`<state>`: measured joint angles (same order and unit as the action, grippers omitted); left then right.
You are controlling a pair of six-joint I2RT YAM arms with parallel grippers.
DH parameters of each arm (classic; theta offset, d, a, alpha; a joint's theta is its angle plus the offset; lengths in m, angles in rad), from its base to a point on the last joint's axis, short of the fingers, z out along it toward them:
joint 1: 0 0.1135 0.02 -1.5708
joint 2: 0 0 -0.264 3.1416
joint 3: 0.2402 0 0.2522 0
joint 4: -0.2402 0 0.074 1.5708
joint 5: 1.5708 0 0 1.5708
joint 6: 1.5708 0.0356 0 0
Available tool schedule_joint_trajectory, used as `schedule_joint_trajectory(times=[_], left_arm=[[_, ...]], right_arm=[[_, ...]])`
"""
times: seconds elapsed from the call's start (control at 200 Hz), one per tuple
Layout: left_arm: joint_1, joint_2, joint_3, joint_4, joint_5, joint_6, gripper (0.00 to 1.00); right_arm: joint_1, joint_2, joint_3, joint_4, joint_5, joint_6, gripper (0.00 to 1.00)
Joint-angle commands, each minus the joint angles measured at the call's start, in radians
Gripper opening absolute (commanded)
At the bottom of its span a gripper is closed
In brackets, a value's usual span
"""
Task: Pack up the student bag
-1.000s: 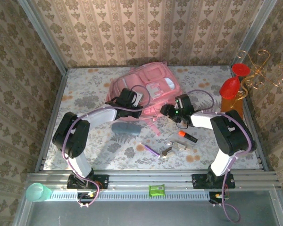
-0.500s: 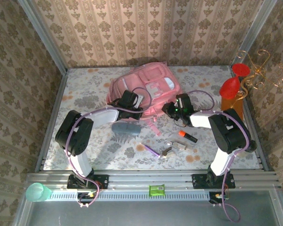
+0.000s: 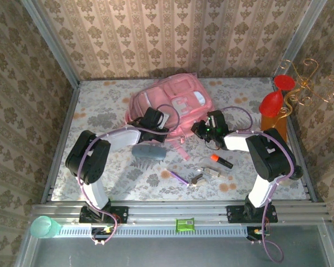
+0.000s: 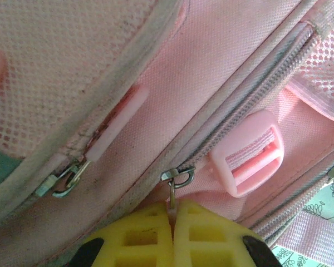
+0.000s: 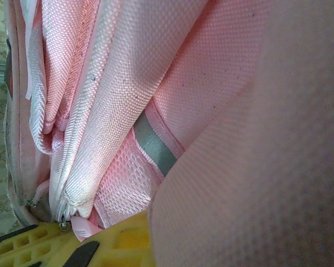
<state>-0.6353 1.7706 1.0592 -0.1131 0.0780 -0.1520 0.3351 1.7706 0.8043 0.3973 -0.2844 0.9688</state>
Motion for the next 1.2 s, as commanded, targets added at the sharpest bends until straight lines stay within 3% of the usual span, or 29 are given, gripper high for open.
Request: schedule_joint_trajectory(times=[0.0, 0.245, 0.53, 0.715, 0.805, 0.895, 1.195], left_arm=[[0.018, -0.080, -0.045, -0.056, -0.118, 0.020, 0.00], [0.125, -0.148, -0.050, -0.151, -0.190, 0.069, 0.00], [0.213, -0.111, -0.004, -0.259, 0.020, 0.151, 0.00], [0.238, -0.112, 0.009, -0.310, -0.025, 0.193, 0.00], [0.240, -0.111, 0.014, -0.315, -0.051, 0.209, 0.00], [0.233, -0.112, 0.010, -0.288, 0.009, 0.206, 0.00], [0.134, 0.000, 0.052, -0.229, 0.051, 0.180, 0.00]], right_arm=[[-0.027, -0.035, -0.024, -0.017, 0.080, -0.043, 0.00], [-0.085, -0.115, -0.019, -0.165, 0.211, -0.173, 0.00], [-0.134, -0.138, 0.000, -0.207, 0.283, -0.212, 0.00], [-0.159, -0.147, -0.007, -0.206, 0.322, -0.198, 0.00], [-0.165, -0.145, -0.009, -0.195, 0.321, -0.196, 0.00], [-0.159, -0.139, -0.031, -0.102, 0.251, -0.189, 0.00], [-0.122, -0.110, -0.049, -0.016, 0.135, -0.157, 0.00]])
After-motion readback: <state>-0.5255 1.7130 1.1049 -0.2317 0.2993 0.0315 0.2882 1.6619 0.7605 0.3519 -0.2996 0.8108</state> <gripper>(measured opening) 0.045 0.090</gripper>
